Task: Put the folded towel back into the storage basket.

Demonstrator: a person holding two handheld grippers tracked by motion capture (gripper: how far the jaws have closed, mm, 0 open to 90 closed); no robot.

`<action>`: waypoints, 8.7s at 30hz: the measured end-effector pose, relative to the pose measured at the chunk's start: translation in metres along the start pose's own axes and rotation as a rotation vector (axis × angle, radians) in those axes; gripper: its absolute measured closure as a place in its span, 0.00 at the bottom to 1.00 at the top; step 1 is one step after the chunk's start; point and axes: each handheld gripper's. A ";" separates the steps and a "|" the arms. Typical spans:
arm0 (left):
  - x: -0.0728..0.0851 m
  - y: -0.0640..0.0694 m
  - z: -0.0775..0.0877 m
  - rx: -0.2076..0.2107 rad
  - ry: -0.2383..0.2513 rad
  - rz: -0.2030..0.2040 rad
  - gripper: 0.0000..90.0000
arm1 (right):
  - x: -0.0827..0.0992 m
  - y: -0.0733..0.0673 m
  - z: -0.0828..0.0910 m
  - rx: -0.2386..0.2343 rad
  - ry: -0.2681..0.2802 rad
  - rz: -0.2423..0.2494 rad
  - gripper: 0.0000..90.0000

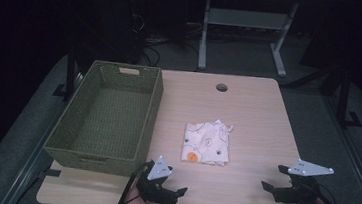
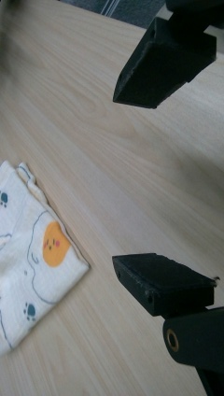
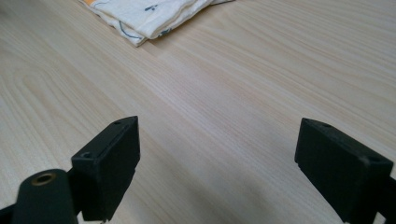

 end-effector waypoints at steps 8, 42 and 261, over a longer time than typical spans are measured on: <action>0.002 0.000 -0.004 0.008 -0.019 0.001 0.20 | -0.001 -0.001 -0.004 -0.009 0.001 0.003 0.15; -0.070 0.006 -0.037 -0.040 -0.147 -0.140 0.21 | 0.000 -0.001 -0.004 -0.002 0.018 0.005 0.15; -0.138 -0.175 0.133 0.376 0.004 0.407 0.91 | 0.000 0.001 0.002 0.089 0.088 -0.056 0.15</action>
Point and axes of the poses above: each handheld gripper's, and its own axes: z roughly backward along the jaws, x roughly out of its underside, y roughly to its right, and after that the axes turned 8 degrees about z, right-handed
